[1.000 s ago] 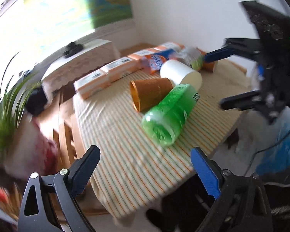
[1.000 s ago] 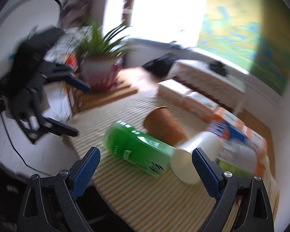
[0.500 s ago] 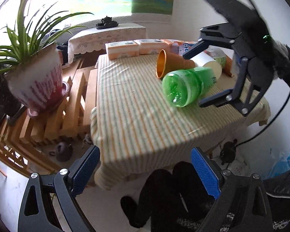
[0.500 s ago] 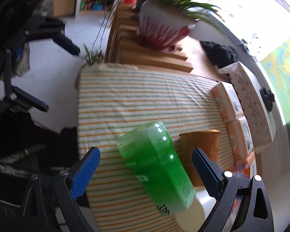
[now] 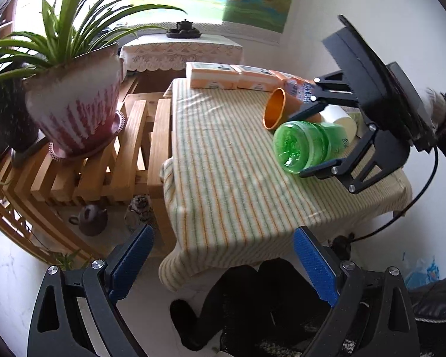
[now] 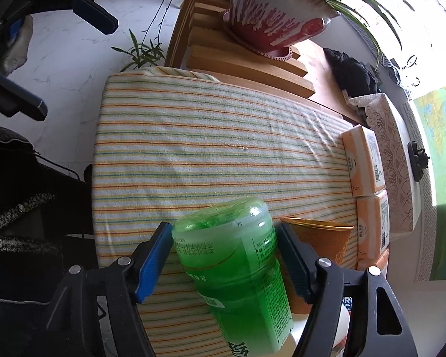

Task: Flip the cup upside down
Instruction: 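Turn the green bottle cap-up with the right gripper and lower it onto the table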

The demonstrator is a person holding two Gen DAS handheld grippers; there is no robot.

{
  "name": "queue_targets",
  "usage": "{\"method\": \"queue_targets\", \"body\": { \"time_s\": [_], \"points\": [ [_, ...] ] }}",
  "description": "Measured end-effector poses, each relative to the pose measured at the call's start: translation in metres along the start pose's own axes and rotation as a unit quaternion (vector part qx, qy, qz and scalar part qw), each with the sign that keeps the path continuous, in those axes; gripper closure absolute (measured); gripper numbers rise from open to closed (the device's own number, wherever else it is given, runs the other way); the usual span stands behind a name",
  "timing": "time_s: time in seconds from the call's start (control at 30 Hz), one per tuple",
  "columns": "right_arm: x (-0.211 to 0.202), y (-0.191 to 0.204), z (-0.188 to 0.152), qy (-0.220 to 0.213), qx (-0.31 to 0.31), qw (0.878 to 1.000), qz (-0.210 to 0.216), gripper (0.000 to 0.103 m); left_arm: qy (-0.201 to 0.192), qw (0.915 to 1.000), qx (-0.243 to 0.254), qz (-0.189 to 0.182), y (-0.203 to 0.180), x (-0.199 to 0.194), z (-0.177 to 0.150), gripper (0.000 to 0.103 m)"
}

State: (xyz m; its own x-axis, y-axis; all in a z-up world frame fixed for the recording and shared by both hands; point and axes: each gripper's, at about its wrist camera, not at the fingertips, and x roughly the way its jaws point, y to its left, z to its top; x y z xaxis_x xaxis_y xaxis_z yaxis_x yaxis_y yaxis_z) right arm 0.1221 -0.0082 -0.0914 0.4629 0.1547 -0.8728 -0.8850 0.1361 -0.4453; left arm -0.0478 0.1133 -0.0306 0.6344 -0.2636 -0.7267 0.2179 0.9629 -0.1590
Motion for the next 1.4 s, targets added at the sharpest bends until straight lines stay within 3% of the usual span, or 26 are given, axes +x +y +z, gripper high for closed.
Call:
{"method": "queue_targets", "body": {
  "time_s": [0.23, 0.33, 0.43, 0.57, 0.87, 1.23, 1.4],
  "points": [
    [-0.017, -0.013, 0.0, -0.044, 0.07, 0.996, 0.019, 0.035, -0.014, 0.9998, 0.015, 0.002, -0.008, -0.006, 0.003, 0.006],
    [-0.031, -0.023, -0.006, -0.09, 0.134, 0.986, 0.035, 0.035, -0.022, 0.9993, 0.031, -0.001, -0.014, -0.009, 0.007, 0.006],
    [-0.044, -0.036, -0.021, -0.146, 0.225, 0.962, 0.047, 0.035, -0.031, 0.9988, 0.036, -0.007, -0.017, -0.009, 0.012, 0.006],
    [-0.055, -0.04, -0.042, -0.21, 0.325, 0.921, 0.041, 0.035, -0.036, 0.998, 0.047, -0.022, -0.022, -0.007, 0.017, 0.006],
    [-0.066, -0.031, -0.089, -0.285, 0.453, 0.845, 0.015, 0.035, -0.045, 0.9951, 0.084, -0.022, -0.041, -0.001, 0.026, 0.006],
    [-0.077, -0.007, -0.107, -0.282, 0.488, 0.826, -0.033, 0.035, -0.08, 0.9933, 0.083, -0.006, -0.057, 0.004, 0.044, 0.006],
    [-0.081, -0.002, -0.12, -0.289, 0.516, 0.805, -0.042, 0.035, -0.097, 0.9917, 0.085, -0.005, -0.068, 0.005, 0.05, 0.006]
  ]
}}
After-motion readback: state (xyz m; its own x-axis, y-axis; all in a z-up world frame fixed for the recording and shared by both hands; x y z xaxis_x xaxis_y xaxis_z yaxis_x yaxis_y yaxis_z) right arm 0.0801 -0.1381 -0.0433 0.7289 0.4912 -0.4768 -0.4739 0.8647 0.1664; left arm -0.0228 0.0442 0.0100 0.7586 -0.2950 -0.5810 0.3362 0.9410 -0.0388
